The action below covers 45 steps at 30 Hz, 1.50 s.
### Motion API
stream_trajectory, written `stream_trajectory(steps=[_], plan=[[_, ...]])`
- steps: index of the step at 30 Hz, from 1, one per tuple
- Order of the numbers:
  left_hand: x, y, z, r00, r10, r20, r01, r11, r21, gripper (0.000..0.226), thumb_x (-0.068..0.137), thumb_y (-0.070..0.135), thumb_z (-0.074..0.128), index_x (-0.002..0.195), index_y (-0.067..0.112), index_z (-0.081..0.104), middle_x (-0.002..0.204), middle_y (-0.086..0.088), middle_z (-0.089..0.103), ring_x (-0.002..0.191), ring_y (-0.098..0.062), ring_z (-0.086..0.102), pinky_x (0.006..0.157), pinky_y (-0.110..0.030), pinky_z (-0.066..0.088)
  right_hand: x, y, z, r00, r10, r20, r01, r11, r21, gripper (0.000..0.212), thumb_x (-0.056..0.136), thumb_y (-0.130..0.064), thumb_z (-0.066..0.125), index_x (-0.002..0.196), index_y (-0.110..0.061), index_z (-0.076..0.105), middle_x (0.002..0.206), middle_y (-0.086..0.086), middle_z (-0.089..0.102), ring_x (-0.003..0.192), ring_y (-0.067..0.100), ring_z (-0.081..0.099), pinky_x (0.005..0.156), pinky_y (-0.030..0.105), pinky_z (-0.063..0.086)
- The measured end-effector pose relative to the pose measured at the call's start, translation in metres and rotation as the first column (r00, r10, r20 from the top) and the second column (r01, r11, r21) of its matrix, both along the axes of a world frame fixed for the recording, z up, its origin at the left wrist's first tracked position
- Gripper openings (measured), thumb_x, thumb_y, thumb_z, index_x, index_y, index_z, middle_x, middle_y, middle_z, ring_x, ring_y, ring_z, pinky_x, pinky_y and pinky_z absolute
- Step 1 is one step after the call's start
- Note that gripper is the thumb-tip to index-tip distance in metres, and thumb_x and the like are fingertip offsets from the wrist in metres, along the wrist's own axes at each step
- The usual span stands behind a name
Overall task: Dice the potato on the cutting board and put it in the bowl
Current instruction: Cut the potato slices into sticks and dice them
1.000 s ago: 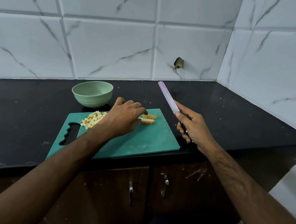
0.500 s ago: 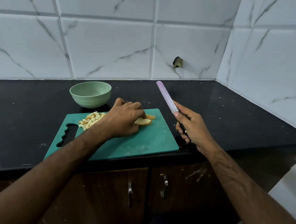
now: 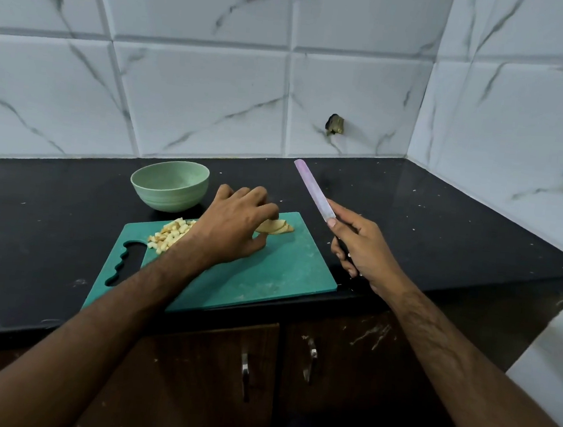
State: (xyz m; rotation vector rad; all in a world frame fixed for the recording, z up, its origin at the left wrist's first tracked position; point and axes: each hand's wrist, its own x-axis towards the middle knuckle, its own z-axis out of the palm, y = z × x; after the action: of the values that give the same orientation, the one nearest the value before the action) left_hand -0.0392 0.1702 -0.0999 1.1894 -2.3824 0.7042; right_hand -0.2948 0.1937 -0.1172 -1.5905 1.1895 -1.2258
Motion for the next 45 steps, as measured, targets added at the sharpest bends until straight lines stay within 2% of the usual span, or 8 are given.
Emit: stream_trajectory(steps=[4,8,14,20,25,29,36,45], plan=[[-0.001,-0.002,-0.003,1.0,0.001,-0.024,0.0,0.999,0.033,0.025,0.086,0.035,0.047,0.099,0.024,0.065,0.092,0.003,0.053,0.079,-0.022,0.06,0.074,-0.039,0.032,0.0,0.0,0.0,1.0,0.0,-0.004,0.0,1.0,-0.004,0.043,0.107,-0.022,0.052,0.147,-0.036,0.053,0.057,0.003,0.046,0.041,0.009,0.036,0.036,0.022,0.034],[-0.001,-0.005,-0.007,0.998,-0.006,-0.059,0.01,0.997,0.074,0.021,0.086,0.018,0.068,0.105,0.027,0.069,0.094,0.007,0.063,0.085,-0.02,0.065,0.077,-0.037,0.029,0.001,0.0,0.0,1.0,-0.002,0.002,0.002,1.0,-0.003,0.043,0.107,-0.022,0.052,0.147,-0.036,0.053,0.057,0.001,0.047,0.042,0.01,0.036,0.036,0.022,0.034],[0.001,0.002,0.004,0.991,-0.098,-0.088,0.099,0.995,0.007,0.017,0.083,0.033,0.078,0.096,0.027,0.07,0.087,0.011,0.07,0.083,-0.019,0.063,0.075,-0.039,0.032,-0.001,0.0,0.0,1.0,-0.004,0.002,0.004,1.0,0.005,0.043,0.107,-0.022,0.052,0.147,-0.037,0.052,0.057,0.002,0.046,0.042,0.01,0.035,0.036,0.023,0.034],[0.006,0.017,0.001,0.961,-0.273,-0.051,0.275,0.961,0.038,0.023,0.088,0.052,0.061,0.091,0.031,0.07,0.088,0.014,0.063,0.084,-0.011,0.057,0.072,-0.038,0.034,-0.001,0.001,0.0,1.0,-0.008,-0.003,0.008,1.0,0.005,0.043,0.107,-0.023,0.053,0.148,-0.036,0.052,0.055,0.0,0.046,0.041,0.009,0.035,0.036,0.022,0.034],[0.016,0.03,-0.008,0.931,-0.358,-0.069,0.364,0.923,0.12,0.017,0.094,0.038,0.061,0.103,0.033,0.075,0.099,0.014,0.063,0.09,-0.009,0.058,0.072,-0.034,0.034,0.0,0.001,0.001,1.0,-0.013,-0.014,0.013,1.0,0.007,0.043,0.107,-0.023,0.053,0.147,-0.036,0.052,0.055,-0.001,0.046,0.04,0.008,0.036,0.036,0.023,0.034],[0.027,0.04,-0.011,0.928,-0.366,-0.064,0.37,0.898,0.237,0.027,0.093,0.017,0.069,0.116,0.031,0.074,0.111,0.012,0.066,0.101,-0.006,0.059,0.078,-0.039,0.046,0.002,0.004,0.002,0.999,-0.021,-0.05,0.021,1.0,0.0,0.042,0.107,-0.023,0.052,0.147,-0.037,0.053,0.056,0.0,0.047,0.041,0.01,0.036,0.037,0.024,0.034],[0.048,0.048,-0.012,0.97,-0.233,-0.07,0.242,0.953,0.181,0.033,0.095,0.051,0.051,0.11,0.032,0.072,0.107,0.013,0.068,0.099,-0.01,0.064,0.071,-0.037,0.042,0.007,0.025,0.016,0.959,0.077,-0.271,-0.058,0.995,0.078,0.046,0.109,-0.028,0.047,0.152,-0.043,0.043,0.056,-0.001,0.052,0.04,0.009,0.041,0.039,0.024,0.038],[0.038,0.05,-0.024,0.961,-0.187,-0.205,0.235,0.941,0.243,0.024,0.095,0.046,0.056,0.096,0.027,0.071,0.099,0.012,0.064,0.092,-0.009,0.062,0.079,-0.042,0.047,0.021,0.099,0.03,0.703,0.281,-0.653,-0.192,0.96,0.205,0.049,0.109,-0.038,0.042,0.151,-0.059,0.027,0.064,-0.004,0.058,0.04,0.003,0.049,0.046,0.021,0.047]])
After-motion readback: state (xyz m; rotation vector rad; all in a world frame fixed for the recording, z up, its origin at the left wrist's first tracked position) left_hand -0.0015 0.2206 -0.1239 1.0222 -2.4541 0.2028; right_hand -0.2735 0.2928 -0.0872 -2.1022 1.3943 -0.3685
